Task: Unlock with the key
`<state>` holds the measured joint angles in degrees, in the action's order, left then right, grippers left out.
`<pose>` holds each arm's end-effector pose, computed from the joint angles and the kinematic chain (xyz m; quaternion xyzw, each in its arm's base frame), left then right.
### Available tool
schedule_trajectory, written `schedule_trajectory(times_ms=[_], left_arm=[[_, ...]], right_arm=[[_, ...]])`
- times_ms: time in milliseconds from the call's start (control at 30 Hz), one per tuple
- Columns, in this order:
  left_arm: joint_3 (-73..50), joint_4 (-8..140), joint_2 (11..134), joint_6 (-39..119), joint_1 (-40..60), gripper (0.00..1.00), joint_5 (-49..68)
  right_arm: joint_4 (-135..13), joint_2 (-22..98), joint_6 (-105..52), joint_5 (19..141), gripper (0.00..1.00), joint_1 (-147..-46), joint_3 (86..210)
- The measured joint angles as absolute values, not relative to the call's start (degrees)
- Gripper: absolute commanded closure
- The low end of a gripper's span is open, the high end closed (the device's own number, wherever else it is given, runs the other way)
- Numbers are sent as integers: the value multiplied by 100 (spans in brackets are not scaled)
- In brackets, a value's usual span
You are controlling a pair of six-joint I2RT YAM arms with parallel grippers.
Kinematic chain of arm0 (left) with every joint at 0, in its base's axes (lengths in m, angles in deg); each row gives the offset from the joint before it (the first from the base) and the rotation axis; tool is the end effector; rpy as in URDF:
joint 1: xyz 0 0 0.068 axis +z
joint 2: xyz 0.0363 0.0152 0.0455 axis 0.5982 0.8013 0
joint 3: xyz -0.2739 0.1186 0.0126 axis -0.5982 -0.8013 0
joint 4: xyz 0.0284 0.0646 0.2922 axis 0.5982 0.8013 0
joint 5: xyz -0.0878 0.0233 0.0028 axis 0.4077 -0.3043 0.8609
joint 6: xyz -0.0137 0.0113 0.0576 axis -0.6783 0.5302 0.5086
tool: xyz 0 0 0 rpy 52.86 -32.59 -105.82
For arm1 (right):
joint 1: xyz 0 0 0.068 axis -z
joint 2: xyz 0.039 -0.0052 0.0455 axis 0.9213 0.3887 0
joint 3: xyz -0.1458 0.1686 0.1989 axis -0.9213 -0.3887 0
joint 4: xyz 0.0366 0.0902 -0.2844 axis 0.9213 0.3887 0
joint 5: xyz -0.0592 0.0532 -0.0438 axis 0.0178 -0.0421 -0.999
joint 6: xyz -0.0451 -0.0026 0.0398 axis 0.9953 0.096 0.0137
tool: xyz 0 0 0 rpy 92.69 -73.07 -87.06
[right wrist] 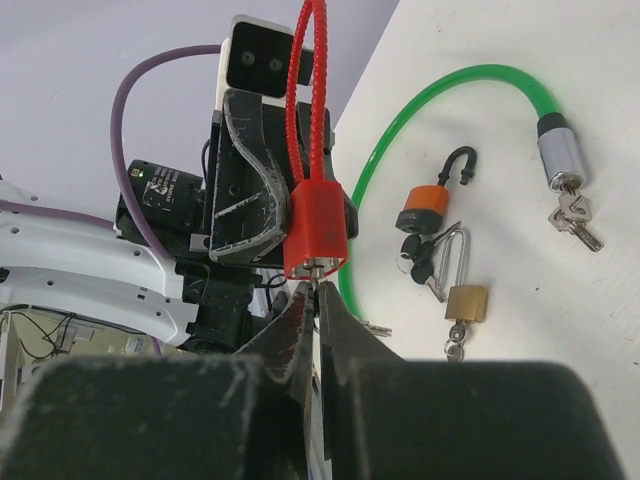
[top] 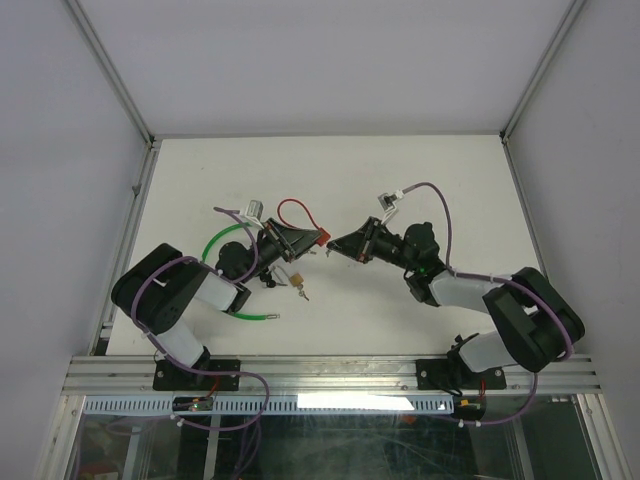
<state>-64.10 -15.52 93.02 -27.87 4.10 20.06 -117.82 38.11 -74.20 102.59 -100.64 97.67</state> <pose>0.2374 -0.1693 0.1555 -0.1454 0.6439 -0.6780 0.3233 0.2368 0.1836 0.1974 -0.0536 0.7051 0.6070 0.3627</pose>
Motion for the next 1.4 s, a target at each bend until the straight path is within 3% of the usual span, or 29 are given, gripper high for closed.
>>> schedule_trajectory(times_ms=[67,200,367,1400], left_arm=[[-6410,-1552,9302,-2752,425,100,2041],[-6410,-1554,9302,-2757,567,100,2377],[-6412,-1552,9302,-2726,650,100,2762],[-6414,-961,8332,-2027,722,100,2847]], right_arm=[[-11671,3752,-7376,10194,100,-10108,9767],[-11310,3531,-7212,10041,72,-10198,9767],[-10805,3070,-6839,9851,59,-10254,9778],[-11448,2674,-7079,8764,69,-10901,9116]])
